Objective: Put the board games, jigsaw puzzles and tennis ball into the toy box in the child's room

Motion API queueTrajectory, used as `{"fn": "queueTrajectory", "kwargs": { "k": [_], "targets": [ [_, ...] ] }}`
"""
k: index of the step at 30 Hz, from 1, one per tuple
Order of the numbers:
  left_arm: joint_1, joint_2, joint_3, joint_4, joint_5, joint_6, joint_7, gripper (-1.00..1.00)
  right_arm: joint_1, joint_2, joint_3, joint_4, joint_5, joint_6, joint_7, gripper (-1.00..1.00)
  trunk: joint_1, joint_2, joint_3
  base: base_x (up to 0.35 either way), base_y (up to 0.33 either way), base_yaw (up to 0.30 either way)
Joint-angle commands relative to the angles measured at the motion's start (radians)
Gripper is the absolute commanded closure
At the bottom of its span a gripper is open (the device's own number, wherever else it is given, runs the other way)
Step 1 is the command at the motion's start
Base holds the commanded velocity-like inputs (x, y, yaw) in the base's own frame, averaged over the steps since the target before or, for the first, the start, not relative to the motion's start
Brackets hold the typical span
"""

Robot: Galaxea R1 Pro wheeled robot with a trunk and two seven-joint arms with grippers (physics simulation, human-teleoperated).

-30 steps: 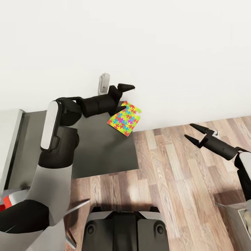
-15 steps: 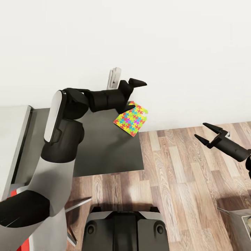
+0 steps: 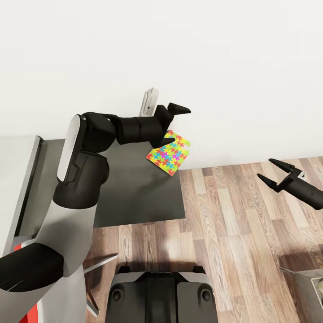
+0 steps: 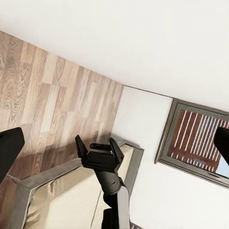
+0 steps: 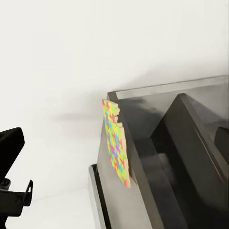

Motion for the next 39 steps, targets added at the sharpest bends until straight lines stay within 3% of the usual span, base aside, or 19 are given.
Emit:
{"fn": "queueTrajectory", "kwargs": {
  "k": [1, 7, 11, 16, 18, 25, 35, 39],
  "targets": [
    [-0.001, 0.0, 0.001, 0.0, 0.006, 0.004, 0.009, -1.0, -0.001, -0.005, -0.001, 0.011, 0.005, 0.005, 0.007, -1.0, 0.001, -0.002, -0.001, 0.0, 0.0, 0.004],
    [-0.002, 0.0, -0.001, -0.001, 0.01, 0.003, 0.013, -1.0, -0.009, -0.016, -0.001, 0.065, 0.006, 0.005, 0.007, -1.0, 0.001, -0.002, -0.001, 0.0, 0.0, 0.003],
    [-0.003, -0.001, -0.001, -0.001, 0.014, 0.003, 0.016, -1.0, -0.047, -0.02, 0.001, 0.149, 0.007, 0.005, 0.008, -1.0, 0.001, -0.002, -0.001, 0.0, 0.0, 0.001],
    [-0.005, -0.001, -0.002, -0.001, 0.036, 0.002, 0.018, -1.0, -0.089, -0.02, 0.004, 0.24, 0.009, 0.005, 0.008, -1.0, 0.001, -0.002, -0.001, 0.0, 0.0, 0.0],
    [-0.006, -0.001, -0.002, -0.001, 0.06, 0.002, 0.019, -1.0, -0.107, -0.018, 0.006, 0.282, 0.01, 0.005, 0.008, -1.0, 0.001, -0.002, -0.001, 0.0, 0.0, 0.0],
    [-0.007, 0.0, -0.002, -0.002, 0.098, 0.001, 0.021, -1.0, -0.125, -0.014, 0.008, 0.329, 0.011, 0.005, 0.007, -1.0, 0.001, -0.002, -0.001, 0.0, 0.0, 0.0],
    [-0.007, 0.0, -0.002, -0.002, 0.119, 0.001, 0.022, -1.0, -0.136, 0.011, 0.01, 0.363, 0.011, -0.058, -0.011, -1.0, 0.001, -0.002, -0.001, 0.0, 0.0, 0.0],
    [-0.009, 0.0, -0.001, -0.002, 0.123, 0.001, 0.023, -1.0, -0.144, 0.03, 0.01, 0.378, 0.013, -0.083, -0.055, -1.0, 0.001, -0.002, -0.001, 0.0, 0.0, 0.0]
  ]
}}
